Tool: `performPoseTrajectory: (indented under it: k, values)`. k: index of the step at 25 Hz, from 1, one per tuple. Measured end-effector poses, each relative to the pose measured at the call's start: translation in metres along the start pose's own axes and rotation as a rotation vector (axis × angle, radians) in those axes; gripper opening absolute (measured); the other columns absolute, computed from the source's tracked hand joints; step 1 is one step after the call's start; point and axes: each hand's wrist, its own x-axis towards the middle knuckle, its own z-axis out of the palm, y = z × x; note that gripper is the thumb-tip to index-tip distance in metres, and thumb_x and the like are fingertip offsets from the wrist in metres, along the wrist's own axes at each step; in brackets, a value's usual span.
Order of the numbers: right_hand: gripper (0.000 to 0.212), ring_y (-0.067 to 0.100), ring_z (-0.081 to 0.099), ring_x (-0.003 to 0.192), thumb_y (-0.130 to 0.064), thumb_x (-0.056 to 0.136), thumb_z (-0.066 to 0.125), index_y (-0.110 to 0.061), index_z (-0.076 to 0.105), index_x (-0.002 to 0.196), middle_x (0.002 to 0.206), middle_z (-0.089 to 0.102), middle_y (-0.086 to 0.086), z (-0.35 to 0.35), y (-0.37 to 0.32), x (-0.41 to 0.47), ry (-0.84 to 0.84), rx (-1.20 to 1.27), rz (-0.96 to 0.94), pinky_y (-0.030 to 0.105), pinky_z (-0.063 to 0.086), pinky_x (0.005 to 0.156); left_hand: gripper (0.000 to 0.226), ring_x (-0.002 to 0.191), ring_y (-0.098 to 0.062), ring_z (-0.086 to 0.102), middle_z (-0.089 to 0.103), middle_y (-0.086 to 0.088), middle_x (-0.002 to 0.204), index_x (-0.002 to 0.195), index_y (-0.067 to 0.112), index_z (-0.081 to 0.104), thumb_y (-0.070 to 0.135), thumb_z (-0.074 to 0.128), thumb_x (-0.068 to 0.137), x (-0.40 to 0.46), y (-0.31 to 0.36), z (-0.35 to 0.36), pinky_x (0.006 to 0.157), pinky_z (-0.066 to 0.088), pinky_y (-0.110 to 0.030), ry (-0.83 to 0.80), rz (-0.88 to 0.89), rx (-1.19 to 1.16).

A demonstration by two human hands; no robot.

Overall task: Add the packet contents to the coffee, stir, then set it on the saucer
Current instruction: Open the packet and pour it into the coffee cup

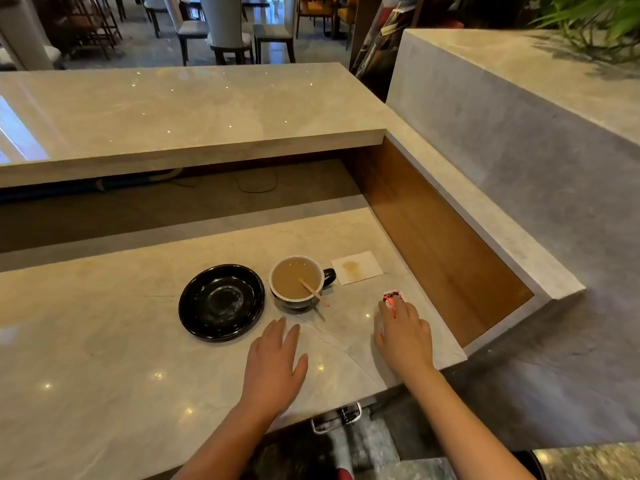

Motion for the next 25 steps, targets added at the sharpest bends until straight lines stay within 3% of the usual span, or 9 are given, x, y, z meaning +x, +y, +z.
performPoseTrajectory:
  k: [4, 7, 11, 15, 19, 22, 25]
  values:
    - [0.05, 0.027, 0.044, 0.125, -0.031, 0.088, 0.051, -0.014, 0.04, 0.135, 0.142, 0.044, 0.01, 0.012, 0.01, 0.004, -0.065, -0.057, 0.02, 0.046, 0.042, 0.092, 0.057, 0.129, -0.032, 0.037, 0.045, -0.015, 0.14, 0.132, 0.016, 0.053, 0.046, 0.038, 0.086, -0.003, -0.009, 0.018, 0.101, 0.03, -0.053, -0.068, -0.015, 0.132]
    - [0.032, 0.028, 0.059, 0.105, -0.023, 0.085, 0.057, -0.014, 0.059, 0.116, 0.12, 0.064, 0.009, 0.021, 0.014, 0.01, 0.03, -0.019, 0.038, 0.047, 0.044, 0.085, 0.058, 0.133, -0.028, 0.029, 0.041, -0.013, 0.144, 0.137, 0.019, 0.047, 0.047, 0.038, 0.087, -0.002, -0.015, 0.025, 0.104, 0.014, -0.047, -0.041, -0.008, 0.126]
    - [0.014, 0.027, 0.061, 0.088, -0.014, 0.086, 0.058, -0.015, 0.067, 0.097, 0.098, 0.071, 0.007, 0.012, 0.018, 0.021, 0.115, 0.131, 0.112, 0.042, 0.042, 0.082, 0.059, 0.136, -0.025, 0.024, 0.036, -0.01, 0.147, 0.139, 0.022, 0.043, 0.047, 0.039, 0.087, -0.003, -0.015, 0.025, 0.106, 0.01, -0.044, -0.047, -0.008, 0.097]
    - [0.021, 0.025, 0.055, 0.096, -0.018, 0.083, 0.066, -0.01, 0.066, 0.102, 0.111, 0.062, 0.011, 0.006, 0.021, 0.027, 0.121, 0.264, 0.228, 0.038, 0.047, 0.083, 0.06, 0.138, -0.021, 0.017, 0.032, -0.007, 0.15, 0.142, 0.025, 0.04, 0.048, 0.04, 0.086, -0.003, -0.016, 0.028, 0.108, 0.002, -0.04, -0.052, -0.042, 0.102]
    - [0.045, 0.029, 0.05, 0.113, -0.029, 0.081, 0.068, -0.012, 0.055, 0.121, 0.123, 0.058, 0.012, 0.001, 0.023, 0.029, 0.066, 0.296, 0.346, 0.045, 0.045, 0.09, 0.061, 0.137, -0.021, 0.018, 0.034, -0.007, 0.149, 0.141, 0.025, 0.041, 0.05, 0.041, 0.085, -0.002, -0.017, 0.026, 0.108, -0.001, -0.038, -0.09, -0.053, 0.105]
    - [0.051, 0.031, 0.054, 0.111, -0.034, 0.081, 0.068, -0.012, 0.052, 0.124, 0.123, 0.061, 0.013, -0.002, 0.027, 0.035, -0.028, 0.319, 0.408, 0.047, 0.045, 0.091, 0.061, 0.136, -0.023, 0.021, 0.036, -0.007, 0.148, 0.139, 0.025, 0.043, 0.05, 0.041, 0.084, -0.002, -0.017, 0.026, 0.108, 0.0, -0.04, -0.091, -0.048, 0.115]
    - [0.043, 0.034, 0.06, 0.103, -0.022, 0.083, 0.068, -0.01, 0.052, 0.121, 0.119, 0.064, 0.016, -0.003, 0.026, 0.031, -0.017, 0.555, 0.418, 0.042, 0.05, 0.081, 0.06, 0.136, -0.024, 0.022, 0.036, -0.009, 0.148, 0.139, 0.024, 0.042, 0.049, 0.041, 0.085, -0.002, -0.017, 0.027, 0.108, 0.003, -0.042, -0.059, -0.026, 0.106]
